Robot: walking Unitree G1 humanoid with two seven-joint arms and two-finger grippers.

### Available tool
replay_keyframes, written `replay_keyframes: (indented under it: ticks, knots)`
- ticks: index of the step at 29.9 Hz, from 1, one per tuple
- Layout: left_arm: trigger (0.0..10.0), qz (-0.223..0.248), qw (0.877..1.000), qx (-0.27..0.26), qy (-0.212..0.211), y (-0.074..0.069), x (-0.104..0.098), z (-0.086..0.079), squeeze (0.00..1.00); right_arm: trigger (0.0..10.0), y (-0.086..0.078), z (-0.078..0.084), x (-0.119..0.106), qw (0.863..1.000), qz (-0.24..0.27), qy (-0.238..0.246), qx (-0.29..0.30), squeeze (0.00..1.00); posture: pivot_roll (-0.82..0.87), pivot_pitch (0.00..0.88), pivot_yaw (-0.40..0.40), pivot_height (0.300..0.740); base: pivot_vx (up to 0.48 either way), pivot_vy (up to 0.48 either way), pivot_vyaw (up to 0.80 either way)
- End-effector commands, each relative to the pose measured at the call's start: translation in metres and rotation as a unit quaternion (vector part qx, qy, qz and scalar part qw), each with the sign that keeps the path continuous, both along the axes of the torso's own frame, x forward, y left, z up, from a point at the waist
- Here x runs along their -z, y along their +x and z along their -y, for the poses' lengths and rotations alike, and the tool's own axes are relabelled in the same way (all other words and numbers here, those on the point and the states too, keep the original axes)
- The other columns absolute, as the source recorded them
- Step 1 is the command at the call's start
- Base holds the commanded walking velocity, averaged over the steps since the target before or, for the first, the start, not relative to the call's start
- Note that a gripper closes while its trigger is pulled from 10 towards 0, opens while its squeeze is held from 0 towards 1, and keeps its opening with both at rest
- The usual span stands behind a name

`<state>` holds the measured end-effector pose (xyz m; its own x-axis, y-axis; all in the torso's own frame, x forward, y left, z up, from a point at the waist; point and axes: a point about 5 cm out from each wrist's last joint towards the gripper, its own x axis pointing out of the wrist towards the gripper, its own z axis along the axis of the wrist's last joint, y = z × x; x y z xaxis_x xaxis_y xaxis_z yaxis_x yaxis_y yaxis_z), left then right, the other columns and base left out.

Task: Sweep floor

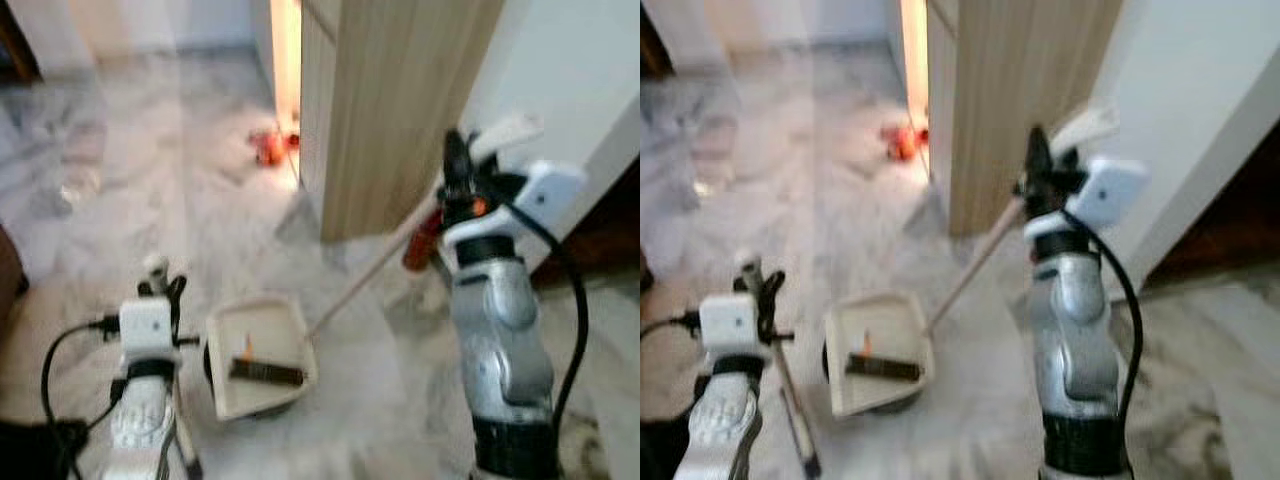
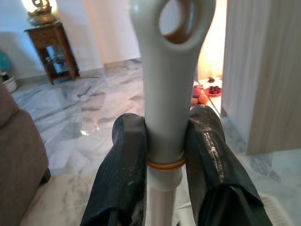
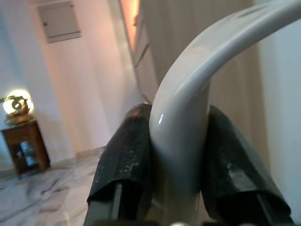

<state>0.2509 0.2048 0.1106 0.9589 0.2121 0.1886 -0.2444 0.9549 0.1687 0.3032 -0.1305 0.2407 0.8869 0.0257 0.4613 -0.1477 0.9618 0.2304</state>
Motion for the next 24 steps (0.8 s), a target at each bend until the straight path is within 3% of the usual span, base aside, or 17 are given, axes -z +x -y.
replay_keyframes:
  ticks: [1, 13, 24]
  knots:
    - [10.0, 0.019, 1.000, -0.005, 0.010, -0.002, -0.008, -0.003, 0.00, 10.0, -0.004, -0.006, -0.010, 1.000, 0.023, 0.011, -0.015, 0.00, 0.17, 0.090, -0.026, 0.740, 0.000, 0.000, 0.00]
    - [10.0, 0.022, 1.000, -0.009, 0.008, -0.002, -0.008, -0.003, 0.00, 10.0, -0.007, -0.008, -0.027, 0.998, 0.060, 0.000, -0.017, 0.00, 0.16, 0.099, -0.028, 0.740, 0.000, 0.000, 0.00]
    - [10.0, 0.021, 1.000, -0.010, 0.013, -0.003, -0.009, -0.004, 0.00, 10.0, -0.007, -0.012, -0.025, 0.998, 0.058, -0.003, -0.025, 0.00, 0.17, 0.113, -0.032, 0.740, 0.022, 0.000, 0.00]
